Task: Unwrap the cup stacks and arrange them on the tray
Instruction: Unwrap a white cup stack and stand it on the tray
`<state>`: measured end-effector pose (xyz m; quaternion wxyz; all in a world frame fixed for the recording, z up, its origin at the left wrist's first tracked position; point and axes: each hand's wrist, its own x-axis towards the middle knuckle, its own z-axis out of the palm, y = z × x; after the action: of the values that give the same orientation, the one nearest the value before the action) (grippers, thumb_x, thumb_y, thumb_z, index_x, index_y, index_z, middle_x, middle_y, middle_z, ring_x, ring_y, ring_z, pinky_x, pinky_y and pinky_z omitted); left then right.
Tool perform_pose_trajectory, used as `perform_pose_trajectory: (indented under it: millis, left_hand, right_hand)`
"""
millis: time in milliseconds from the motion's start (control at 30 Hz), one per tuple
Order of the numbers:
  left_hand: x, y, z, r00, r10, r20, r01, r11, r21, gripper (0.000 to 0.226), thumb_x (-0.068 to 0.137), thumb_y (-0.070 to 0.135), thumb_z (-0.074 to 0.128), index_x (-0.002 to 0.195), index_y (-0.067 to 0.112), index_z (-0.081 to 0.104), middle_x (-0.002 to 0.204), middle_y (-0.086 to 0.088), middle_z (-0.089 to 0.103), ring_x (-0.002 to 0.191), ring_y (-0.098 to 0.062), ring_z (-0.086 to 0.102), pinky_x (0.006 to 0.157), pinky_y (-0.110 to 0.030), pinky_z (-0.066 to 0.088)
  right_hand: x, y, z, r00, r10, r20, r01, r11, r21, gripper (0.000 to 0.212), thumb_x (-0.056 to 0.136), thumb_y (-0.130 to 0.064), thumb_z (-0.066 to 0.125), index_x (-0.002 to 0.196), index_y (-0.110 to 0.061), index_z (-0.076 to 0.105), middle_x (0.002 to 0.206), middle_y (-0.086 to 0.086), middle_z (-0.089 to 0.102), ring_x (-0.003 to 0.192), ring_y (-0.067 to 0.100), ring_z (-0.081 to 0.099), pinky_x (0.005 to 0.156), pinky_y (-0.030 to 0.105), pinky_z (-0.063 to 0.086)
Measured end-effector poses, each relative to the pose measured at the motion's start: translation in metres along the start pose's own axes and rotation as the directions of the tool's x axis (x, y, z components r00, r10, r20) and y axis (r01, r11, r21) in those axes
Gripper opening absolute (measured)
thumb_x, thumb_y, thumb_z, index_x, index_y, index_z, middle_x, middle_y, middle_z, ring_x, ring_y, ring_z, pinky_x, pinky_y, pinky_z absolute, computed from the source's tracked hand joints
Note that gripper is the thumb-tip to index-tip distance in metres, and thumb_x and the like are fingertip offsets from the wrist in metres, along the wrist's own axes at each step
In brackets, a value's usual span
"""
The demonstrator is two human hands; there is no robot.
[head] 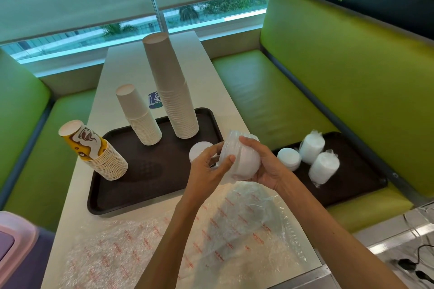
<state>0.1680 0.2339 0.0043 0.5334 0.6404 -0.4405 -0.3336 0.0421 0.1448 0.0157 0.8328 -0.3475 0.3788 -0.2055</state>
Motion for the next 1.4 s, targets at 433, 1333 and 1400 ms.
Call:
perform_pose_trajectory:
  millis: [433, 1333, 1400]
  left_hand:
    - [0.009, 0.000, 0.004, 1.000, -0.027, 0.006, 0.027, 0.999, 0.025, 0.035, 0.085, 0.029, 0.066, 0.117, 0.026, 0.053, 0.106, 0.017, 0.059, 0.095, -0.006, 0.062, 0.073, -0.020, 0.056]
    - [0.121, -0.082, -0.055, 0.760, -0.580, -0.292, 0.593, 0.803, -0.053, 0.030, 0.087, 0.015, 0.063, 0.115, 0.006, 0.057, 0.106, -0.008, 0.055, 0.095, -0.021, 0.051, 0.077, -0.034, 0.045]
    - [0.123, -0.088, -0.052, 0.786, -0.537, -0.305, 0.582, 0.810, 0.075, 0.034, 0.087, 0.017, 0.062, 0.118, 0.004, 0.058, 0.105, -0.008, 0.057, 0.093, -0.020, 0.051, 0.076, -0.031, 0.043]
  right_hand:
    - [0.007, 0.004, -0.008, 1.000, -0.023, 0.001, 0.023, 0.999, -0.035, 0.041, 0.073, -0.037, 0.064, 0.109, -0.021, 0.057, 0.098, 0.011, 0.065, 0.088, 0.026, 0.064, 0.060, 0.037, 0.058]
    - [0.041, 0.009, -0.059, 0.984, -0.025, -0.174, 0.069, 0.965, 0.254, 0.042, 0.064, -0.032, 0.078, 0.101, -0.021, 0.061, 0.096, 0.006, 0.067, 0.092, 0.025, 0.063, 0.059, 0.038, 0.058]
    - [0.043, 0.011, -0.061, 0.986, -0.015, -0.164, 0.058, 0.963, 0.263, 0.042, 0.064, -0.032, 0.077, 0.101, -0.021, 0.061, 0.096, 0.007, 0.068, 0.092, 0.025, 0.064, 0.059, 0.037, 0.058]
